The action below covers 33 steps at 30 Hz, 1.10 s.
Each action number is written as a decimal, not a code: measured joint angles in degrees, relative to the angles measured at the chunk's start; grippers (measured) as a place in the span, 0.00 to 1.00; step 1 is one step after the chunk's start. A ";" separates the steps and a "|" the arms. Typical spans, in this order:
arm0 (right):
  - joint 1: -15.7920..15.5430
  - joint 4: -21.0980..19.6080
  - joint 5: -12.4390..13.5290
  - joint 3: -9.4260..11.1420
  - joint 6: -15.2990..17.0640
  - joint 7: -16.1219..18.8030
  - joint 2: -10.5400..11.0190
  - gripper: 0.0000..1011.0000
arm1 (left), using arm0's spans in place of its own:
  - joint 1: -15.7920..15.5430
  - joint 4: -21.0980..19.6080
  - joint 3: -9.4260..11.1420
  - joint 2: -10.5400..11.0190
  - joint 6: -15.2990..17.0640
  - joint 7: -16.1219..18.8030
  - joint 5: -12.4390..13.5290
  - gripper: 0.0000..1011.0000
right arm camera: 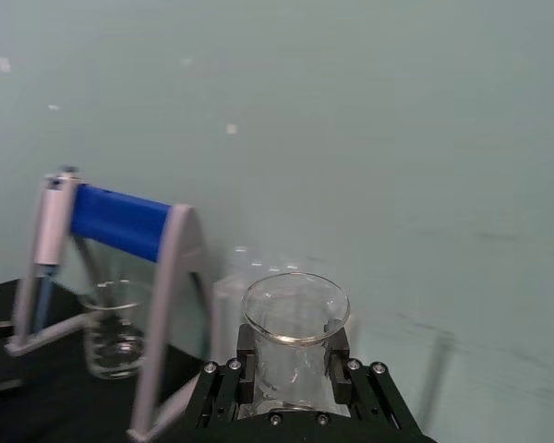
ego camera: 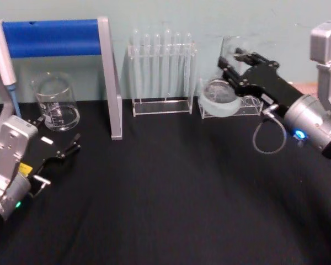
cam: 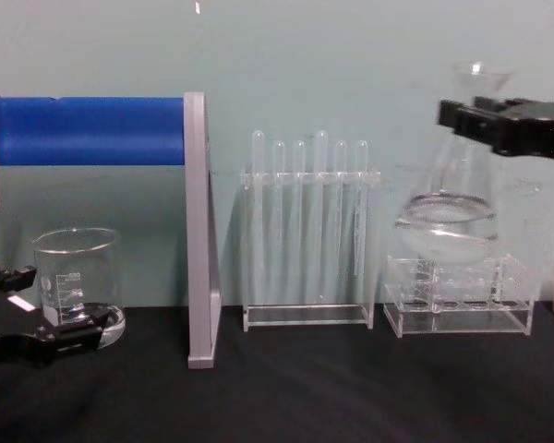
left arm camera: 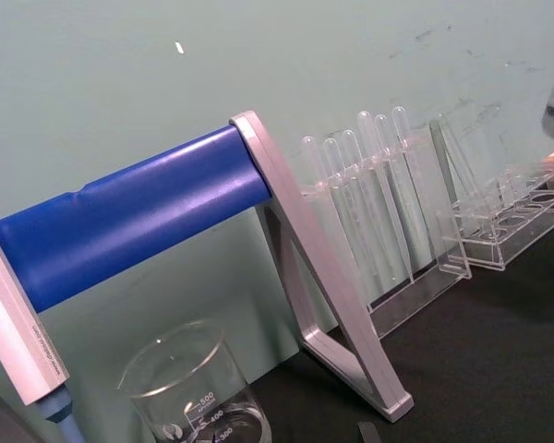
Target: Grasp the erlenmeyer flask with one hand, shake it three times, then place it back.
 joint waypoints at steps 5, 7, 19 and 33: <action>-1.39 -0.79 -0.91 2.30 0.46 -1.98 0.18 0.44 | 0.00 0.00 0.00 0.00 0.00 0.00 0.00 0.99; -1.75 -1.01 -1.28 2.95 0.59 -2.34 0.07 0.44 | 0.00 0.00 0.00 0.00 0.00 0.00 0.00 0.99; -1.23 -0.57 -2.00 2.64 1.54 1.37 -1.41 0.44 | 0.00 0.00 0.00 0.00 0.00 0.00 0.00 0.99; 3.61 1.99 1.01 -7.48 2.09 14.39 -3.70 0.44 | 0.00 0.00 0.00 0.00 0.00 0.00 0.00 0.99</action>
